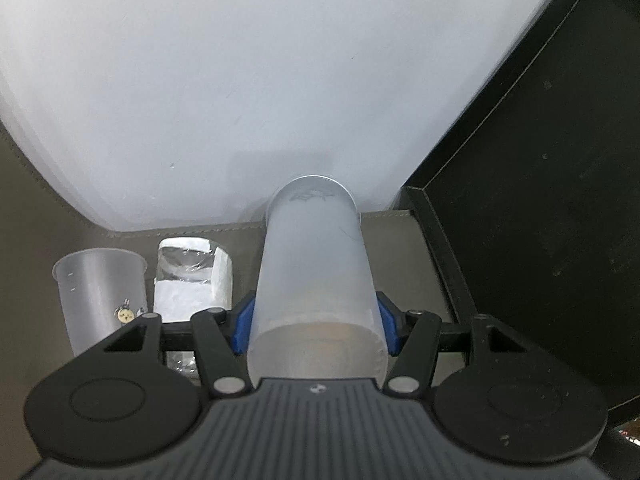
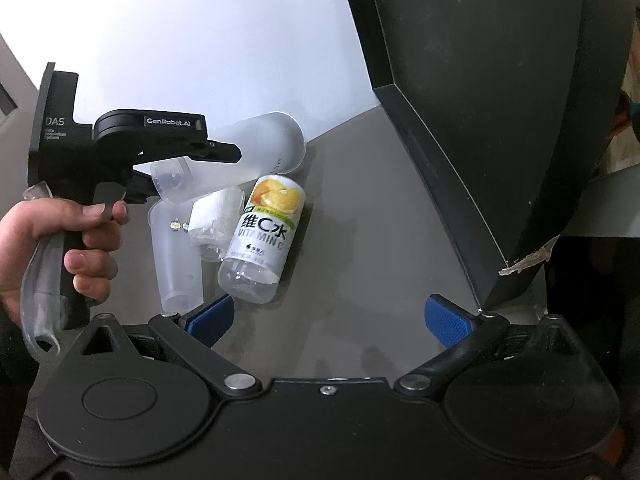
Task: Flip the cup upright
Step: 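Lift the tall cup with the left gripper and bring it toward the right gripper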
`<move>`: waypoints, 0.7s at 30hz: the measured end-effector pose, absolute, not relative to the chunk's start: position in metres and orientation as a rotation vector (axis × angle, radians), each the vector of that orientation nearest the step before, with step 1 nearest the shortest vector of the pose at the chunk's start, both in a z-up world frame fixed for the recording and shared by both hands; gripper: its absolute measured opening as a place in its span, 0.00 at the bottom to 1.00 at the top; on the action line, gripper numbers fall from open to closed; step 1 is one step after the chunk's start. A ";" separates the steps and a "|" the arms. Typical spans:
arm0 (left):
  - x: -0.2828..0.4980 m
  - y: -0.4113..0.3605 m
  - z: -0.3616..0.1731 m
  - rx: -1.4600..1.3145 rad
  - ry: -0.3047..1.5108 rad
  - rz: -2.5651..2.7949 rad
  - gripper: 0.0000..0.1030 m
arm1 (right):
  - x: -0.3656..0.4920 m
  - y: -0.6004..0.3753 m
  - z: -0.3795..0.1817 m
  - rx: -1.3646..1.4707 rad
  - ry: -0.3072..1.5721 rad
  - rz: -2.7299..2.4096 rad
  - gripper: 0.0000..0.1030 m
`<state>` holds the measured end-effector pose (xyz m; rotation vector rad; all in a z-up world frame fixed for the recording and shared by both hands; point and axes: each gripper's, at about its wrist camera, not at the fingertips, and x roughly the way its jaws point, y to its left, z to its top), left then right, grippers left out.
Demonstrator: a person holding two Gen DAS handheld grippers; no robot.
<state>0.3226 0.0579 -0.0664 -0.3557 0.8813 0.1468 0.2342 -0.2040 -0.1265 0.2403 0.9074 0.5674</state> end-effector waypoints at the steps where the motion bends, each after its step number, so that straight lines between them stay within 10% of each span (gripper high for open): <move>1: 0.324 0.056 -0.065 -0.354 0.878 0.143 0.57 | 0.234 -0.205 -0.127 0.246 0.905 0.565 1.00; 21: 0.292 0.022 -0.035 -0.390 0.810 0.029 0.57 | 0.229 -0.236 -0.125 0.462 0.841 0.580 1.00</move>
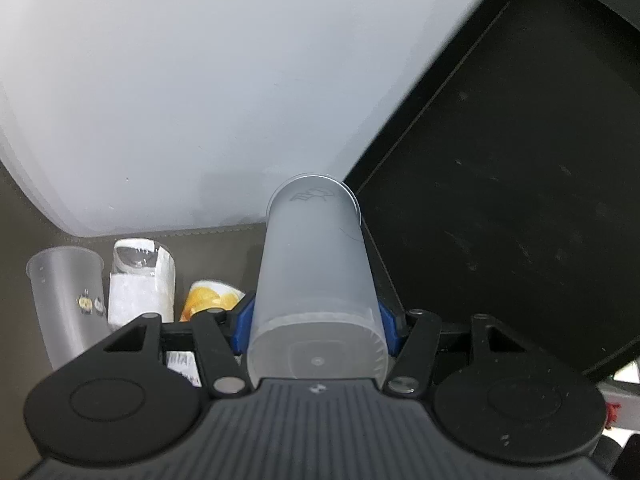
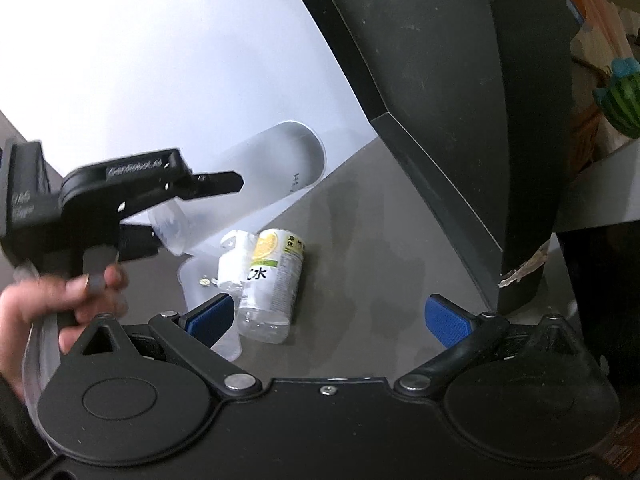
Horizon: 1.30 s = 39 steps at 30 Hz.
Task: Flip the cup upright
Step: 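Lift the tall cup with the left gripper and bring it toward the right gripper, then grasp the cup with the right gripper while the left gripper opens and releases it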
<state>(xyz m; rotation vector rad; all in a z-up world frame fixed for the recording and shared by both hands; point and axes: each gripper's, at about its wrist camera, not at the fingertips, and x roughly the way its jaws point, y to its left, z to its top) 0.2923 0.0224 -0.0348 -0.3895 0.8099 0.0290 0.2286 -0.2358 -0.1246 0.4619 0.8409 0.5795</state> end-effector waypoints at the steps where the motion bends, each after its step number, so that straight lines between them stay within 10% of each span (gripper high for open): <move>1: 0.288 0.021 -0.034 -0.393 0.807 0.026 0.57 | 0.228 -0.236 -0.123 0.463 0.842 0.577 1.00; 39: 0.119 0.015 -0.011 -0.503 0.757 -0.071 0.57 | 0.202 -0.230 -0.110 0.924 1.035 0.697 1.00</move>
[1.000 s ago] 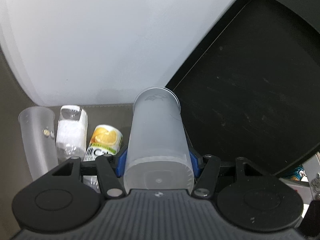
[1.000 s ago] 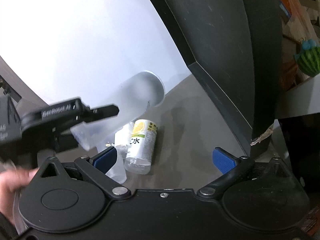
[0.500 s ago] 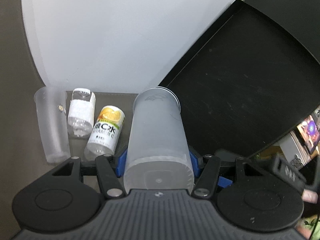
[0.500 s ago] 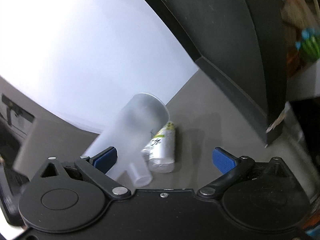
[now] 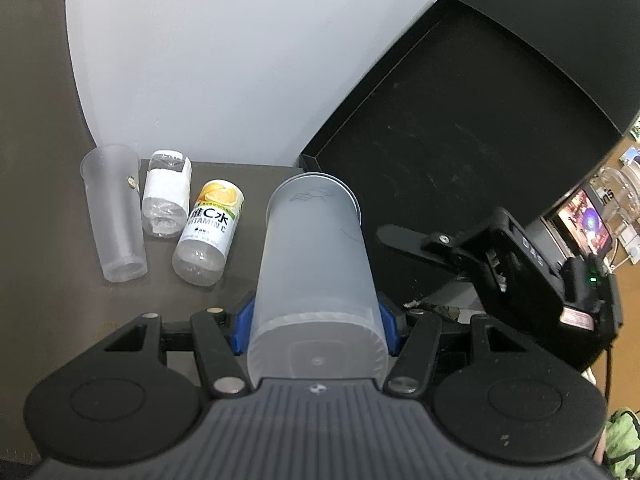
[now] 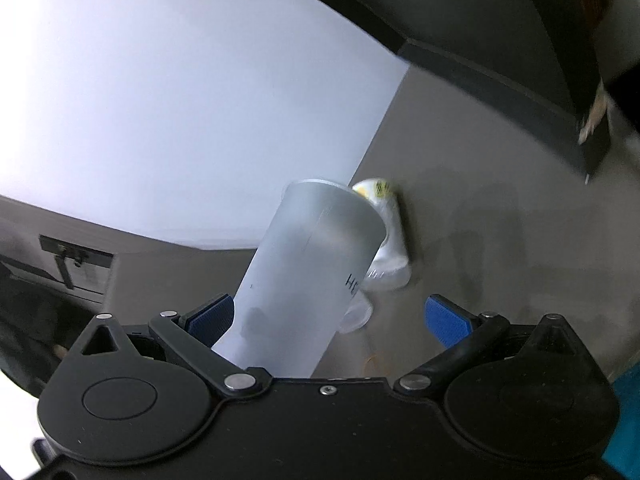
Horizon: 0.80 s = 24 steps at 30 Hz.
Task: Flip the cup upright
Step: 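Grasp the cup with the right gripper while the left gripper opens and releases it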
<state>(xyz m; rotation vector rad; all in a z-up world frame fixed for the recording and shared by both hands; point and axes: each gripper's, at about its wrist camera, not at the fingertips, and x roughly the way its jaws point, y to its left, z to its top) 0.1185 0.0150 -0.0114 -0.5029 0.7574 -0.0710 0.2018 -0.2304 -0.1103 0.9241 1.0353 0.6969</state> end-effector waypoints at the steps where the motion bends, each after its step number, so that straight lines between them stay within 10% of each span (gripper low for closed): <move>1: 0.116 0.014 -0.011 -0.504 0.757 -0.076 0.57 | 0.201 -0.230 -0.113 0.954 1.045 0.709 1.00; 24: 0.050 0.003 -0.010 -0.493 0.774 -0.138 0.57 | 0.176 -0.222 -0.156 1.268 1.170 0.819 0.90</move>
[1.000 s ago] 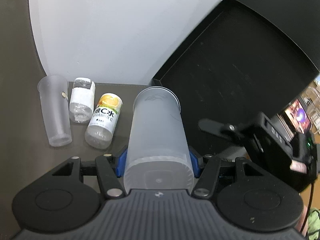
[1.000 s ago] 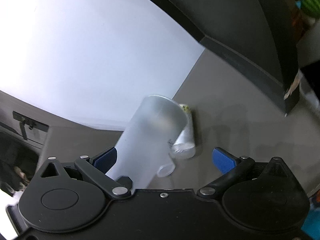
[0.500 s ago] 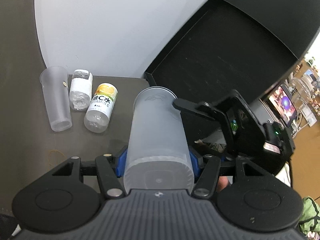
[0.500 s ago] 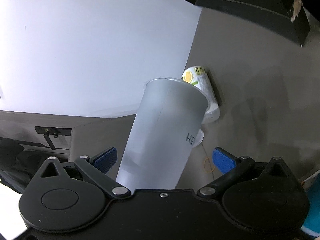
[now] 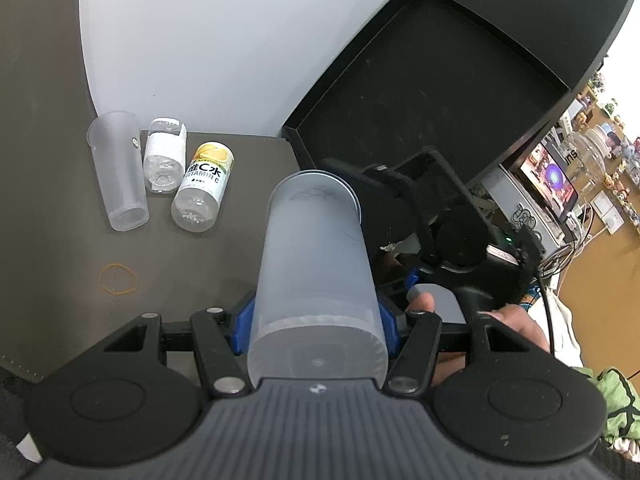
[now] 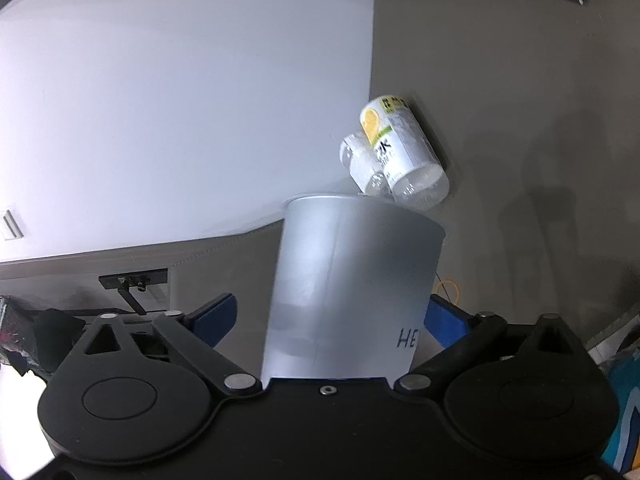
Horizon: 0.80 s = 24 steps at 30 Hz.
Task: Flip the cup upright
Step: 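Grasp the cup with the right gripper while the left gripper opens and releases it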
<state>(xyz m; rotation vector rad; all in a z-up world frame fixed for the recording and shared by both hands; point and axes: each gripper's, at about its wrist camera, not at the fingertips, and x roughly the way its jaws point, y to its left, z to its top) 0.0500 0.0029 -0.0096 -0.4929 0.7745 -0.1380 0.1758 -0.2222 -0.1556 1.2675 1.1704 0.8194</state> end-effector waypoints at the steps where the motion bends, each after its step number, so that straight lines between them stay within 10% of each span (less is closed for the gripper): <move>1: 0.048 0.003 -0.008 -0.492 0.772 -0.140 0.57 | 0.176 -0.221 -0.157 1.262 1.181 0.822 0.82; 24: 0.050 0.009 -0.010 -0.480 0.882 -0.103 0.66 | 0.147 -0.223 -0.095 0.800 0.865 0.855 0.70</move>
